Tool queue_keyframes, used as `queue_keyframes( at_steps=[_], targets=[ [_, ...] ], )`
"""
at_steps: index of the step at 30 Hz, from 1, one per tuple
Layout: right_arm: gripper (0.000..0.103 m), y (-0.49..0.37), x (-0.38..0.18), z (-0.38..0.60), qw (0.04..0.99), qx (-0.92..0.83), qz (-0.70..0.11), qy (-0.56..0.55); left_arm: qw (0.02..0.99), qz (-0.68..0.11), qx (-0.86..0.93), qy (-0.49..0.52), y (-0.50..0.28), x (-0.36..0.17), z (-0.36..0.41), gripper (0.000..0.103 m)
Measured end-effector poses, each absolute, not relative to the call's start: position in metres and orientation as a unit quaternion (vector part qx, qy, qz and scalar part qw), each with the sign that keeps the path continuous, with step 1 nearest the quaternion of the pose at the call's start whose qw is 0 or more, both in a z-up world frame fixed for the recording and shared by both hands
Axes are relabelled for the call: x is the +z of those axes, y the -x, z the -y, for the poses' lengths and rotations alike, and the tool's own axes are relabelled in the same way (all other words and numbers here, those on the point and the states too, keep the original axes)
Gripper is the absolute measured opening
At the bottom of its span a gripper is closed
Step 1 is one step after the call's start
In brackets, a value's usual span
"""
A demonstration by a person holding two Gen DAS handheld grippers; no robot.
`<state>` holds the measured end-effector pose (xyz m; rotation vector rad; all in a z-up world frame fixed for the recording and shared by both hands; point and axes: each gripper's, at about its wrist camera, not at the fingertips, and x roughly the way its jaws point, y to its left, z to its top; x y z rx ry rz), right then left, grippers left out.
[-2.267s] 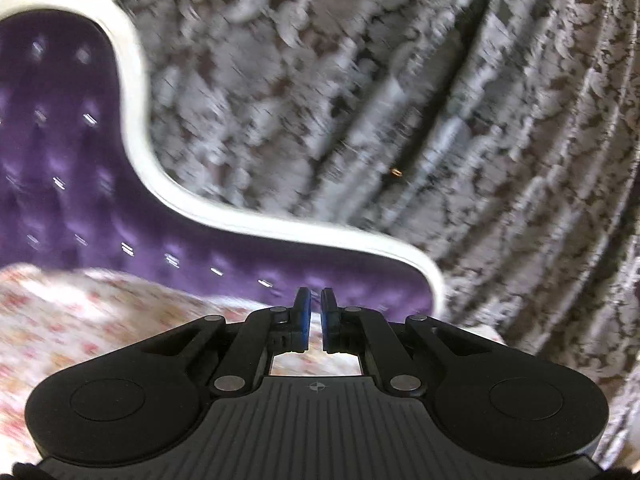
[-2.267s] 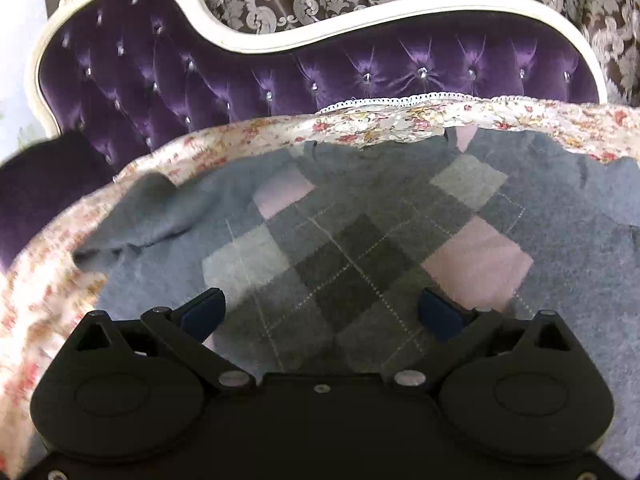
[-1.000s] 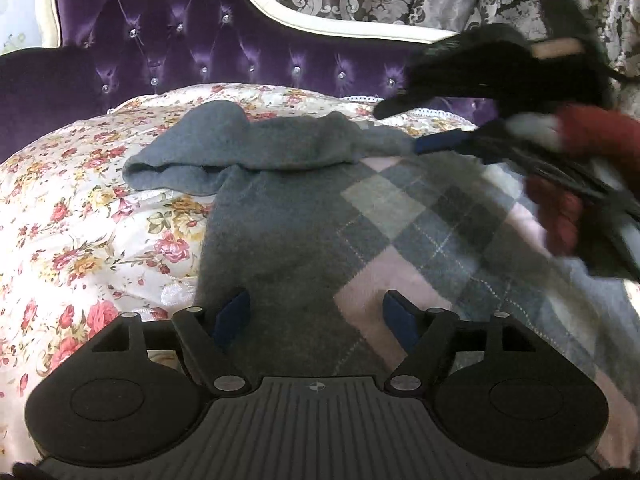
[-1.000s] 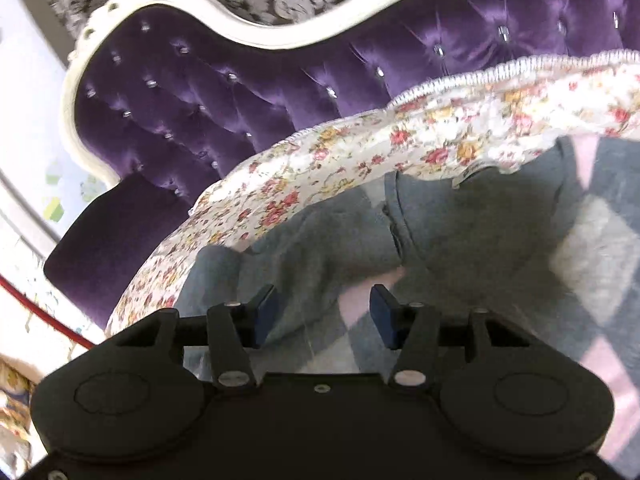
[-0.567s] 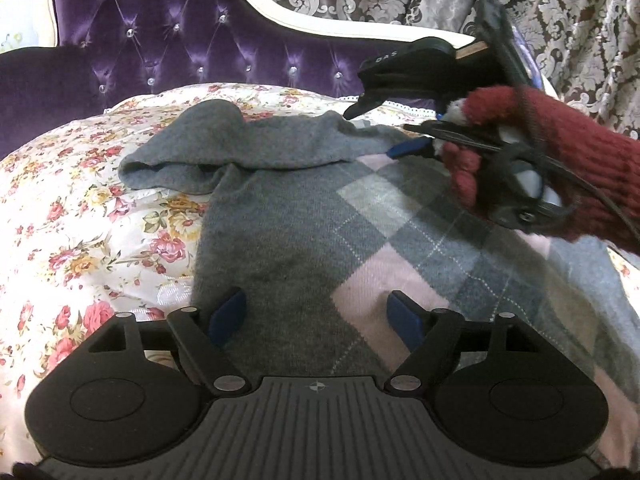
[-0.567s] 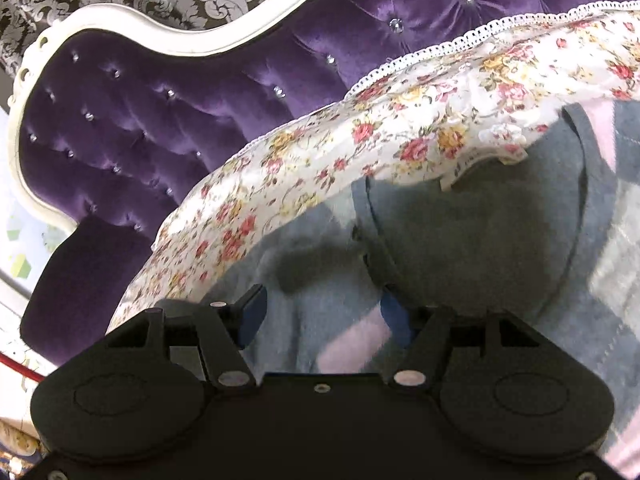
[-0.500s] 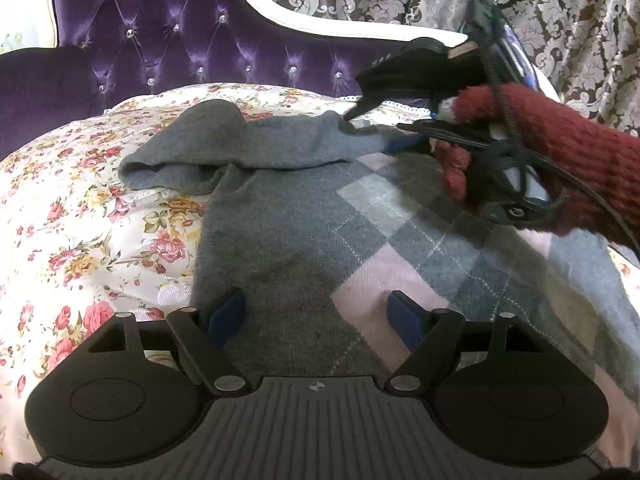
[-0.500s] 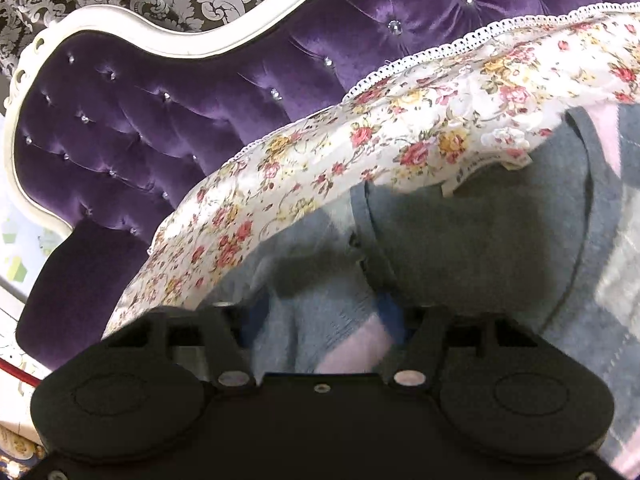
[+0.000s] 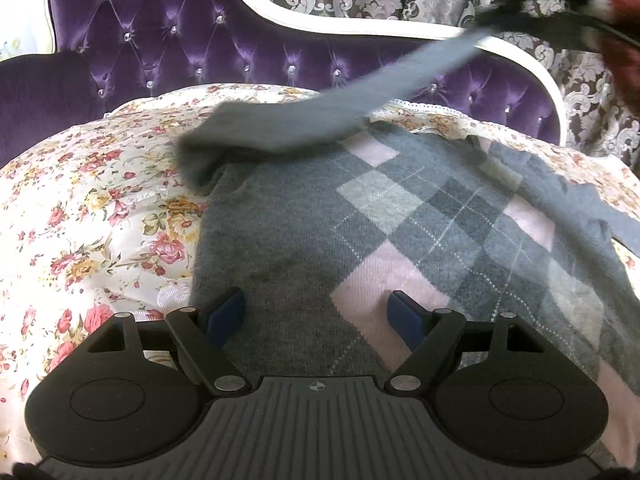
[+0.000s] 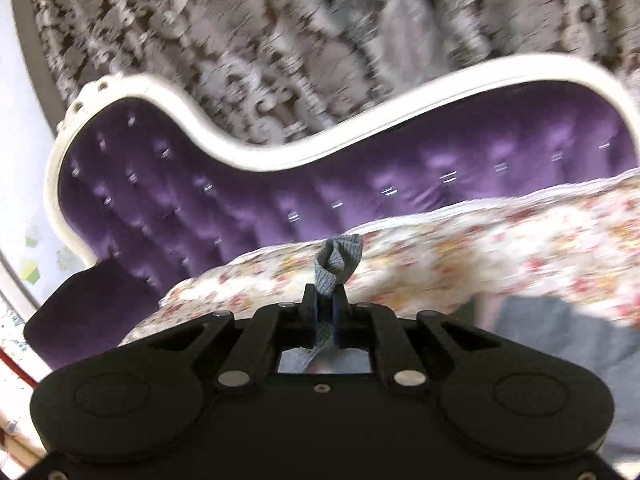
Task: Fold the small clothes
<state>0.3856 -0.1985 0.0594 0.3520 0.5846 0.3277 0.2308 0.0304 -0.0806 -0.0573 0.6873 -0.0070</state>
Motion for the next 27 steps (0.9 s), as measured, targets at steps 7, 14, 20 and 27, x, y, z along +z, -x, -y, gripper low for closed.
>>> queue_keyframes(
  at_steps=[7,14,20,27],
  targets=[
    [0.014,-0.380,0.037,0.246,0.937,0.077,-0.316,-0.127,0.941,-0.338,-0.002,0.023,-0.231,-0.081,-0.028,0.079],
    [0.018,-0.384,-0.003,0.260,0.920,0.039,-0.374,-0.115,0.940,-0.340,0.000,0.019,-0.232,-0.081,-0.026,0.081],
    [0.021,-0.374,-0.034,0.272,0.906,0.009,-0.415,-0.086,0.940,-0.340,0.000,0.018,-0.232,-0.081,-0.027,0.082],
    [0.055,-0.359,-0.041,0.287,0.910,-0.033,-0.407,-0.076,0.940,-0.342,-0.002,0.018,-0.233,-0.082,-0.027,0.088]
  ],
)
